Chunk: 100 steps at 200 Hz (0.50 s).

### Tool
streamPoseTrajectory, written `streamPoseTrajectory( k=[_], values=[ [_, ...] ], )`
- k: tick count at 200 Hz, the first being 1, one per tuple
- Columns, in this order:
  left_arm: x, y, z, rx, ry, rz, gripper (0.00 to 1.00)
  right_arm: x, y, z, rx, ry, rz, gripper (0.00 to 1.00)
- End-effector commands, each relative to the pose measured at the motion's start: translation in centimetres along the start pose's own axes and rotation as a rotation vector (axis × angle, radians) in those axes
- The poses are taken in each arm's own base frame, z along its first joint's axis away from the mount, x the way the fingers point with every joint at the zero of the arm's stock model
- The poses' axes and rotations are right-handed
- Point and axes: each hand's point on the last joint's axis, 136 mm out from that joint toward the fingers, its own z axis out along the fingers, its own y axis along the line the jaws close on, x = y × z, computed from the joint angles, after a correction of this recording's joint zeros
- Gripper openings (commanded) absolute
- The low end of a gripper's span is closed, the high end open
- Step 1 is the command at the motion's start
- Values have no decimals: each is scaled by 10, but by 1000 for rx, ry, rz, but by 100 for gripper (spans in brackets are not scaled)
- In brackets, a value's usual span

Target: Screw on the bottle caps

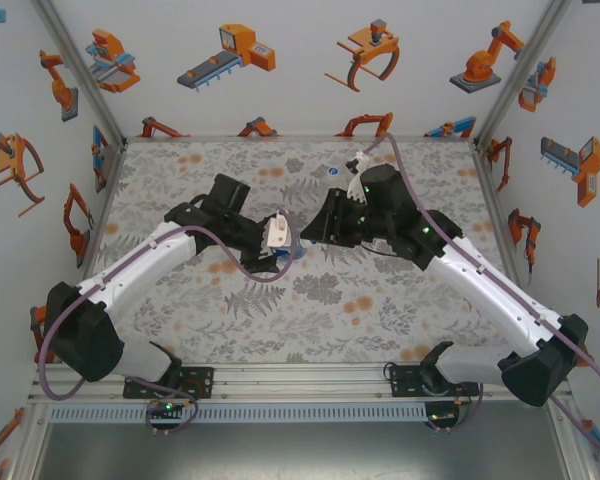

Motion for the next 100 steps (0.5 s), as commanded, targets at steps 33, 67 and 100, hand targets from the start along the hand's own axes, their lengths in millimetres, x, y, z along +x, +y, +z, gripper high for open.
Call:
streamPoseTrajectory(
  k=[33, 67, 100],
  values=[
    [-22, -7, -8, 24, -66, 56, 0, -7, 60, -37, -224, -67, -782, 50],
    [-25, -11, -10, 32, -81, 73, 0, 28, 68, -49, -367, 7, -1161, 51],
    [-27, -13, -10, 38, -88, 82, 0, 39, 55, -41, -368, 41, -1296, 54]
  ],
)
